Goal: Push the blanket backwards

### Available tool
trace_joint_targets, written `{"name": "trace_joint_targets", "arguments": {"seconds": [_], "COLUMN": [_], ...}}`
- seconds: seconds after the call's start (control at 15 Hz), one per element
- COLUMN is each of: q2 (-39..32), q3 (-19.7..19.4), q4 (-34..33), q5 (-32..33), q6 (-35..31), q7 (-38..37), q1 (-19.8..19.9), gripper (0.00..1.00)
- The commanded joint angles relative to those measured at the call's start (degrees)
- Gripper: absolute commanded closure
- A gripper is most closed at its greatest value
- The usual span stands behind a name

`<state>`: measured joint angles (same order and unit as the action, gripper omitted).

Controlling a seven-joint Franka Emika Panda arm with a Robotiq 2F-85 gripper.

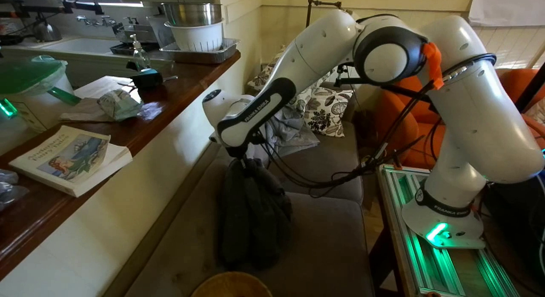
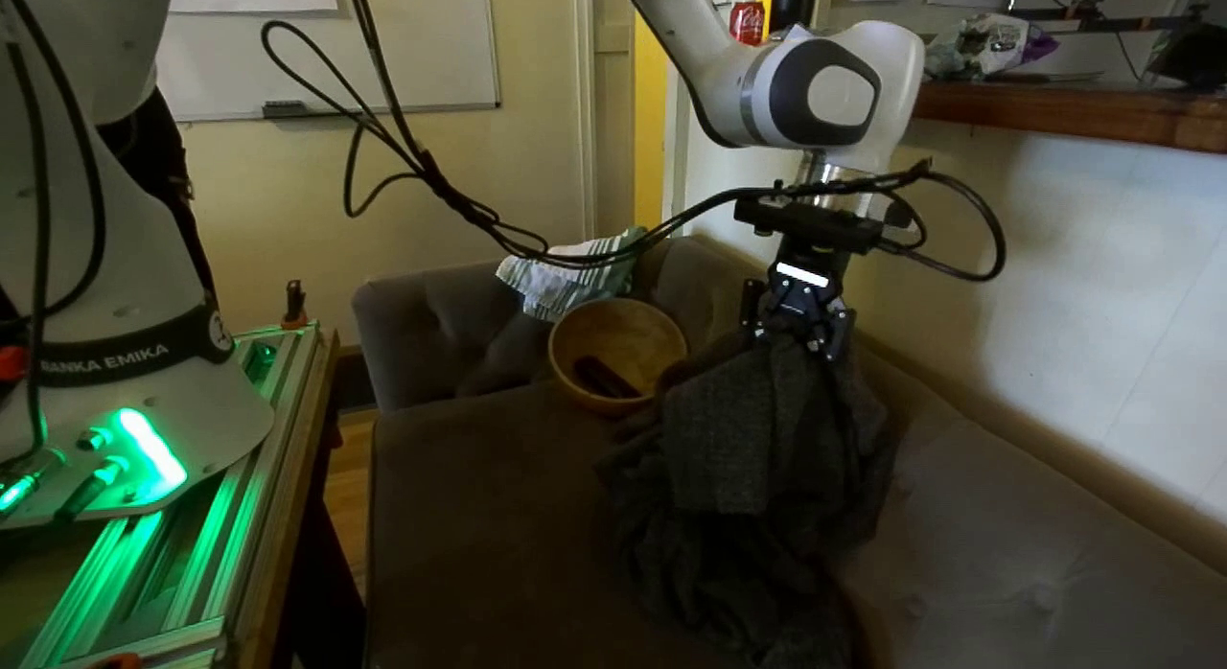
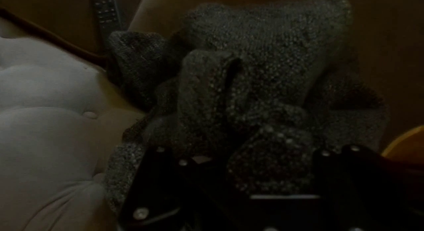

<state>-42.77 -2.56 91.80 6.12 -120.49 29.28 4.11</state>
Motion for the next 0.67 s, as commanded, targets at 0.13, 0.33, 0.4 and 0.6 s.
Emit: {"name": "trace_joint_targets", "arguments": {"seconds": [0.13,0.33,0.4,0.6], "q2": [-10.02,-11.86,-13.22,-17.27], "q3": [5.58,6.72,6.76,6.69], "q4": [-12.39,-10.84,-11.29,-14.21], "q5": [-10.04,-13.74,-14.68,-16.21], "q6": [4.31,0.42,-0.47,-2.85], "q7": [-4.22,-5.41,-6.08,-8.17], "q1": [6.88,8.91,9.35,9.74], "gripper": [1.0,1.0,1.0,1.0]}}
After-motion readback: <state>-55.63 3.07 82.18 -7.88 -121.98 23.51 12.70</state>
